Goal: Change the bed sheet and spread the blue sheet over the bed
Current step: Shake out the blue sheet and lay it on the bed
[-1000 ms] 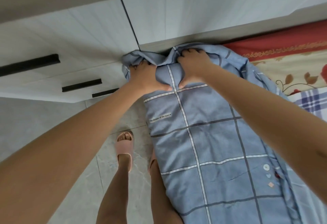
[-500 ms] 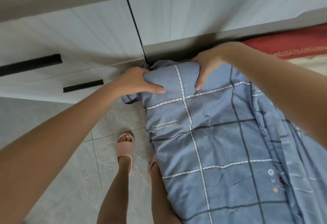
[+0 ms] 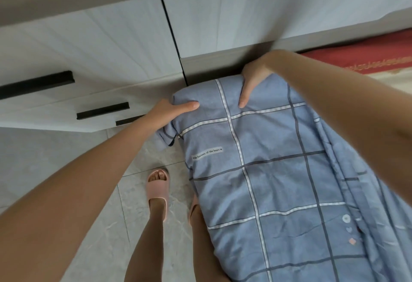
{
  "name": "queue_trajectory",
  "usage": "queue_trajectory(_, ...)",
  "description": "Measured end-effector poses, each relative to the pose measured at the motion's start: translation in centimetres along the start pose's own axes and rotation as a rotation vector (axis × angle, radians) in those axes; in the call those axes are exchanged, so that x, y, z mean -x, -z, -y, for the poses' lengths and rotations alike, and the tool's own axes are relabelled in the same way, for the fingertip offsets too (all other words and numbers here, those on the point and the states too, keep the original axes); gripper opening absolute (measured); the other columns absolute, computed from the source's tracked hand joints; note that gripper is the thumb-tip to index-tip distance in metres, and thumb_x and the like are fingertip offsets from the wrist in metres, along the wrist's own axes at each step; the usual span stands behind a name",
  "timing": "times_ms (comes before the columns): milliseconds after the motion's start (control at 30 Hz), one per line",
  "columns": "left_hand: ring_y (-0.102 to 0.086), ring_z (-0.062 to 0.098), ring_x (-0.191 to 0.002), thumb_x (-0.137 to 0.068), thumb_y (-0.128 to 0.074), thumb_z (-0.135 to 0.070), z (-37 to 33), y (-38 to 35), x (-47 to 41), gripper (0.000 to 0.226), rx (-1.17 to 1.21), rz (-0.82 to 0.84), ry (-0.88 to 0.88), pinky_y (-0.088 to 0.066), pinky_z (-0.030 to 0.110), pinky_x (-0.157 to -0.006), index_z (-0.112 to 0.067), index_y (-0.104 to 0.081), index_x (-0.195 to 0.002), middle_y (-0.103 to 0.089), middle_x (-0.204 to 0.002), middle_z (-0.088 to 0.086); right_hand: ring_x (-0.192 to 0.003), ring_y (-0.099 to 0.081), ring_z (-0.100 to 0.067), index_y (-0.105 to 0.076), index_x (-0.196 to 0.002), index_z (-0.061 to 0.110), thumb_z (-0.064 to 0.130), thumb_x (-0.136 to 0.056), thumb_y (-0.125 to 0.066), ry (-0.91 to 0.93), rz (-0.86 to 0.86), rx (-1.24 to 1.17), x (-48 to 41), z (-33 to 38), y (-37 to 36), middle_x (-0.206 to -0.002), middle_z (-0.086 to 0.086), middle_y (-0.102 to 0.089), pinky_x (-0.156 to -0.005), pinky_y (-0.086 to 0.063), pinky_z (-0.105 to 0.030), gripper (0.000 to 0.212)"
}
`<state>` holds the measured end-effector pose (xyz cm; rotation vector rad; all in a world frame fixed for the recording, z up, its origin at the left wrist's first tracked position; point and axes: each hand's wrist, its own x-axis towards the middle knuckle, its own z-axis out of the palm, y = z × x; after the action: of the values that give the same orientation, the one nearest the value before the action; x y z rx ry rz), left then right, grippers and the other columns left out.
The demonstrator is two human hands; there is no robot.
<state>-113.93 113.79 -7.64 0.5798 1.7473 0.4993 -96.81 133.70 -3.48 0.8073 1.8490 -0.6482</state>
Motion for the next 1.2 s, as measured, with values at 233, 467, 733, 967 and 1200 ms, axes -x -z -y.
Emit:
queue_trajectory(233,-0.07,0.021,-0.085,-0.049,-0.082,-0.063,1.8,-0.6,0.0,0.079,0.319,-0.015,0.121,-0.053,0.027,-0.075,-0.008,-0.066,-0.104,-0.072,-0.099,0.012,-0.114,-0.049,-0.03,-0.052,-0.125,0.022,0.065,-0.052,-0.079,0.099,-0.434,-0.067,-0.6,-0.6,-4.0,-0.125,-0.005,-0.055,-0.098,-0.038,-0.041,0.089)
queue_trajectory(467,-0.068,0.019,-0.089,-0.077,-0.07,-0.046,3.2,-0.1,0.2,0.043,0.417,-0.059,0.092,-0.054,0.027,-0.072,-0.012,-0.064,-0.102,-0.072,-0.092,0.003,-0.083,-0.059,-0.017,-0.062,-0.098,0.022,0.085,-0.039,-0.065,0.107,-0.256,-0.183,0.1,-1.3,-1.7,-0.092,0.006,-0.064,-0.076,-0.045,-0.031,0.086)
queue_trajectory(733,-0.043,0.031,-0.125,-0.097,-0.047,-0.021,0.8,-4.8,-0.8,0.035,-0.023,-0.91,0.003,-0.032,0.04,-0.102,-0.004,-0.048,-0.127,-0.046,-0.135,0.017,-0.122,-0.047,-0.029,-0.054,-0.124,0.008,0.054,-0.092,-0.04,0.049,-1.352,-0.201,-0.7,1.4,-13.0,-0.128,-0.012,-0.056,-0.108,-0.026,-0.047,0.057)
queue_trajectory(967,-0.007,0.028,-0.146,-0.093,-0.027,-0.058,2.7,-6.2,-0.8,0.062,-1.105,-0.328,-0.79,-0.018,0.074,-0.102,-0.033,-0.02,-0.149,-0.014,-0.159,0.001,-0.143,-0.02,-0.031,-0.026,-0.147,0.033,0.065,-0.088,-0.033,0.469,-1.074,0.403,-1.7,-2.0,-18.1,-0.155,0.003,-0.028,-0.107,-0.012,-0.068,0.067)
queue_trajectory(1200,0.011,0.029,-0.144,-0.093,-0.042,-0.053,2.0,-4.5,-3.6,0.068,-0.829,-0.104,-0.64,-0.004,0.048,-0.117,-0.038,-0.006,-0.149,0.011,-0.159,0.0,-0.146,-0.006,-0.036,-0.019,-0.151,0.029,0.059,-0.092,-0.025,-0.189,-1.112,-0.241,-2.6,-0.8,-13.9,-0.16,0.004,-0.012,-0.111,-0.008,-0.062,0.066)
